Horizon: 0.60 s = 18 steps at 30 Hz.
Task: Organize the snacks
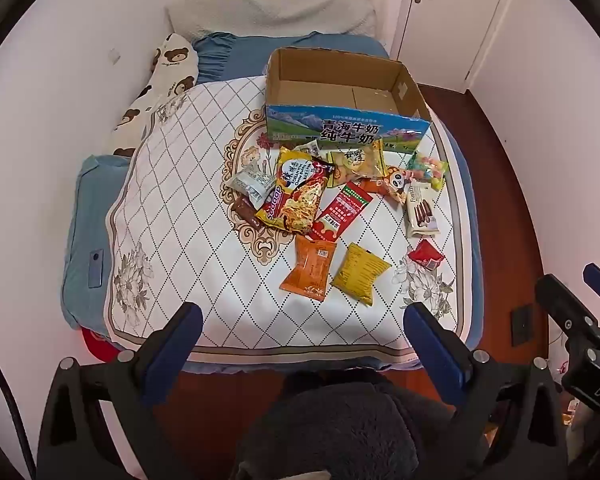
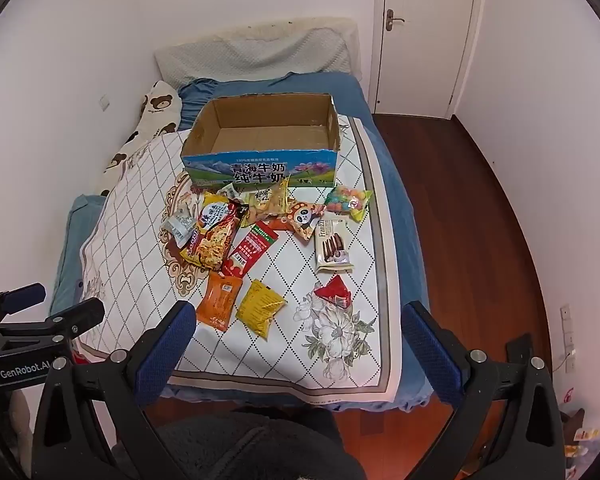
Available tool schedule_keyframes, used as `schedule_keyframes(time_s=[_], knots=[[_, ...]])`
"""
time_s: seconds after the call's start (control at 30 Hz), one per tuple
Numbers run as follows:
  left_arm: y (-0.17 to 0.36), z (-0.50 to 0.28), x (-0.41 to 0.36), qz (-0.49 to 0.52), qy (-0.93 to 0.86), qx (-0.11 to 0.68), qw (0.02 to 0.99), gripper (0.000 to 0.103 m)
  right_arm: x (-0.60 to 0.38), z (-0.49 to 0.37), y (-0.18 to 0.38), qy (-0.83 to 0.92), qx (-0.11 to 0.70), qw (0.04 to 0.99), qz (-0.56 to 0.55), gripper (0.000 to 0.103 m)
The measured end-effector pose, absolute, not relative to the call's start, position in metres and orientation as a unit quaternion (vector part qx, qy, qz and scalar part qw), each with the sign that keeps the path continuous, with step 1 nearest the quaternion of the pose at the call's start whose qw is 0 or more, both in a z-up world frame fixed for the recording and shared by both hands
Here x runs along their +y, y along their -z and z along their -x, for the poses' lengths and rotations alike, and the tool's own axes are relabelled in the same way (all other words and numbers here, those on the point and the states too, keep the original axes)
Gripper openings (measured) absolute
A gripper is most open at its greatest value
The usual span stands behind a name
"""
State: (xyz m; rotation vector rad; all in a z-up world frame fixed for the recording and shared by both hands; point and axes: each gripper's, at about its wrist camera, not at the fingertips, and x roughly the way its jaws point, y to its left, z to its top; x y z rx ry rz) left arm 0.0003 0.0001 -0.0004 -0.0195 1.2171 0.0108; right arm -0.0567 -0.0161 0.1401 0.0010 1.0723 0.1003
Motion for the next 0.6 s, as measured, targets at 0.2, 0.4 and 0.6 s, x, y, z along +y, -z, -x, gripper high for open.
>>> schedule_keyframes(time_s=[0.2,0.4,0.6], knots=[[-0.001,0.001,0.007,0.016,-0.004,0.567,0.824,0.103,-0.017,0.059,-0.139,-0.047,0.517,0.855,0.000,0.103],[-0.008,-0.003,-0.005,0.011,-0.005,0.571,0.821,0.103,-0.020,0.056,-0.137,-0.043,0.523,0.851,-0.008,0.103],[0.000,-0.003,-0.003,0.004,0.001,0.572,0.821,0.103,-0.018,0.056,-0.140,-0.042,0.522,0.852,-0.007,0.103]])
